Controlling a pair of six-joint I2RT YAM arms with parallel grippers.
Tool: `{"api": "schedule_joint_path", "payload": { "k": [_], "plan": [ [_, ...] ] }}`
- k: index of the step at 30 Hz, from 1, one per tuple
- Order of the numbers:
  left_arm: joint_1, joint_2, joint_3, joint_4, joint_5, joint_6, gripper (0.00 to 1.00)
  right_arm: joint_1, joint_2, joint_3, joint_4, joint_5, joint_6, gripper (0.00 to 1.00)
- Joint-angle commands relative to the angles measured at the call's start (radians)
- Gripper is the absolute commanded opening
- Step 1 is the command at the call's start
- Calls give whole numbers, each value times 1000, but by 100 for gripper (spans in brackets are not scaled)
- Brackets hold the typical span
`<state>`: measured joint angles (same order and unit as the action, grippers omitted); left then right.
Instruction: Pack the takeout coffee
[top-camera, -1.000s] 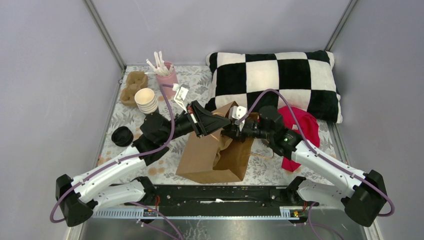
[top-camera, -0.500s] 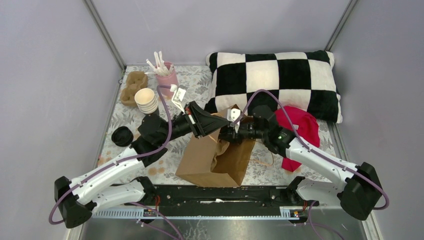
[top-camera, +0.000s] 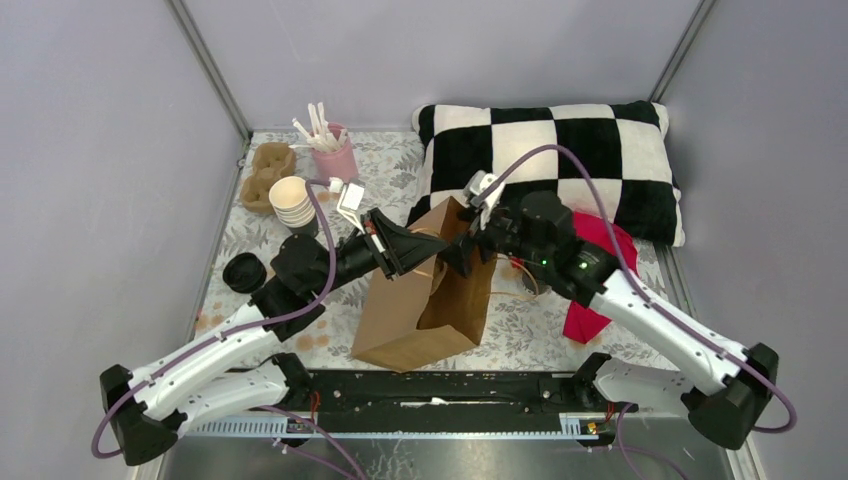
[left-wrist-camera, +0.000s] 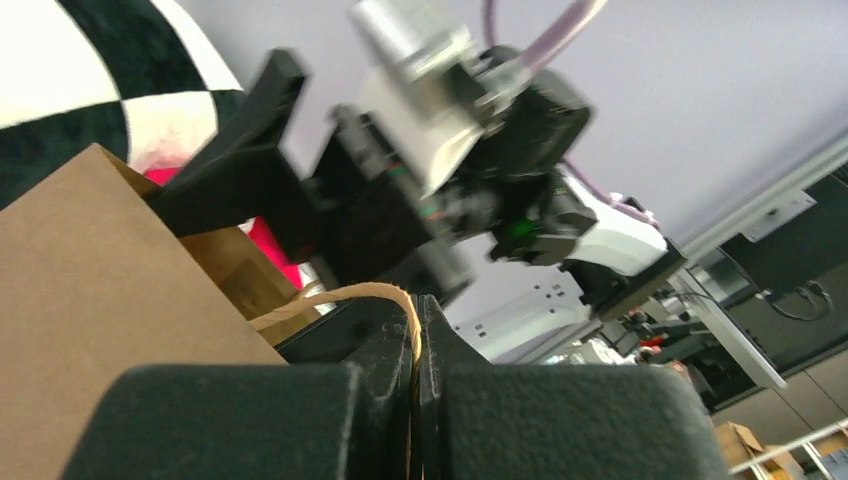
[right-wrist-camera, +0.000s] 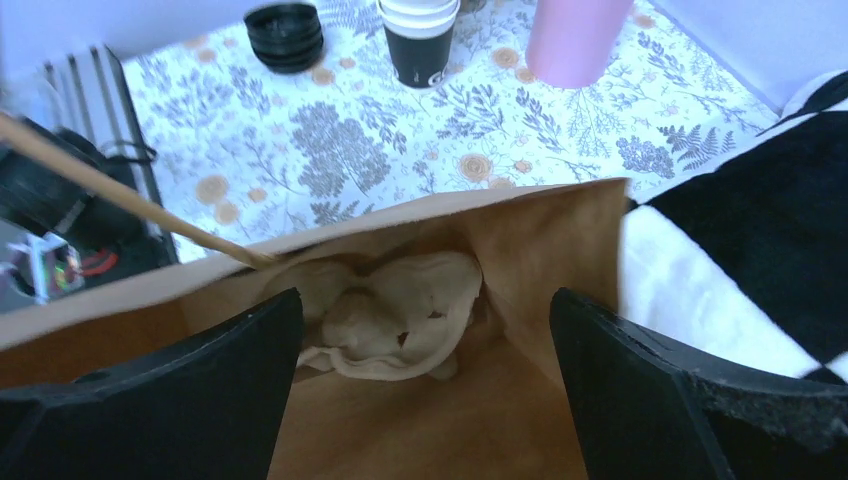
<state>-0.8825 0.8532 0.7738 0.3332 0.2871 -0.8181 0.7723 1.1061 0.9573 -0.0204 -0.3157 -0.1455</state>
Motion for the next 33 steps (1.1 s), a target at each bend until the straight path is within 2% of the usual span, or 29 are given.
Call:
{"api": "schedule_joint_path", "payload": {
  "k": [1, 5, 7, 10, 16, 19, 22, 27, 30, 33],
  "plan": [
    [-3, -24, 60, -69, -101, 48, 0, 8, -70, 137, -193, 72, 182, 100],
    [-3, -19, 69, -105, -169, 48, 0, 7, -45, 292, -395, 166, 351, 100],
    [-3, -12, 83, -134, -194, 50, 0, 7, -15, 385, -557, 215, 420, 100],
    [-3, -14, 95, -164, -223, 51, 0, 8, -9, 483, -685, 321, 487, 100],
    [-4, -18, 125, -219, -284, 51, 0, 7, -63, 497, -780, 599, 564, 100],
    [-3, -17, 134, -240, -320, 47, 0, 7, -64, 470, -815, 625, 637, 100],
    [-3, -25, 137, -255, -337, 39, 0, 7, -72, 420, -782, 580, 700, 100],
    [-3, -25, 157, -280, -337, 50, 0, 7, -38, 289, -585, 434, 758, 100],
    [-3, -7, 193, -327, -320, 89, 0, 7, 43, 279, -506, 358, 757, 100],
    [-3, 19, 246, -417, -293, 148, 0, 7, 99, 322, -517, 380, 712, 100]
  ]
}}
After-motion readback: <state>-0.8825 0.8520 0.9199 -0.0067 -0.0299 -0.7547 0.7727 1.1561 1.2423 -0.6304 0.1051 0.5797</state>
